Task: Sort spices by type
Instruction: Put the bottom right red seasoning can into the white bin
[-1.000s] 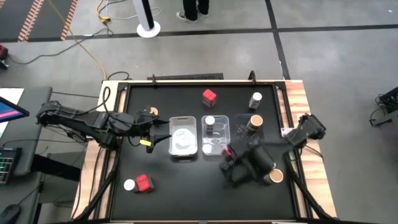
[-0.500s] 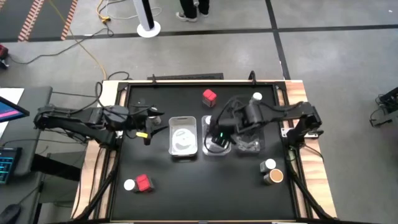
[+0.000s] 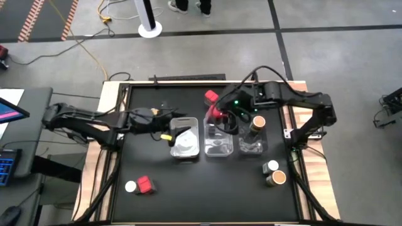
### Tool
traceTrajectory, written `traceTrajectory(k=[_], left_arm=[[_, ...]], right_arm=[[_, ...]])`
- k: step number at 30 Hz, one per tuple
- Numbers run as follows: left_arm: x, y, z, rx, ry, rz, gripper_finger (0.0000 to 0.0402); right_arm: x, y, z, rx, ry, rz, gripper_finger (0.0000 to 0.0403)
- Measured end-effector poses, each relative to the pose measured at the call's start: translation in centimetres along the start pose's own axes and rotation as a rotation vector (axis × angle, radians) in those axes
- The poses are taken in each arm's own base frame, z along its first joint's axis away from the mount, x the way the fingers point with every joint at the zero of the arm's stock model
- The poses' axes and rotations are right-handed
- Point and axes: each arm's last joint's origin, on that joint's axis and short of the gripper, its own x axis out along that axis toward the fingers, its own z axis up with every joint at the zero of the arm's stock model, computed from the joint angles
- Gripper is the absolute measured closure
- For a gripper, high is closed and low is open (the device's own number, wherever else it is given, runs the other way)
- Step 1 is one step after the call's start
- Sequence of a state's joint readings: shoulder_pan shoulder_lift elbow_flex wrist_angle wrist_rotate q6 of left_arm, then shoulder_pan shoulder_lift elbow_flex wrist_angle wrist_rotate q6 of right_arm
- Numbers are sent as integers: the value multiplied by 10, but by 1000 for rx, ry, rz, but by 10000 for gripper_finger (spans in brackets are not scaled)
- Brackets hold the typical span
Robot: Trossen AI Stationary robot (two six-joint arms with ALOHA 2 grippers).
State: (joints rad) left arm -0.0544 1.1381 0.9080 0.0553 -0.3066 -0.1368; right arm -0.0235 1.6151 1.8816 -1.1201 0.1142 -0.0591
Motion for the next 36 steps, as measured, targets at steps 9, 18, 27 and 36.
traceTrajectory(k=[9,18,27,36], left_arm=[[38,13,49,-6,144,-40,118],[69,7,77,15,258,-88,118],[75,5,77,27,295,-93,118],[80,5,72,14,316,-108,118]], right_arm=[[33,-1,1,-125,74,62,163],[37,-13,2,-119,66,69,163],[37,-12,2,-120,66,71,163],[37,-12,2,-124,63,71,163]])
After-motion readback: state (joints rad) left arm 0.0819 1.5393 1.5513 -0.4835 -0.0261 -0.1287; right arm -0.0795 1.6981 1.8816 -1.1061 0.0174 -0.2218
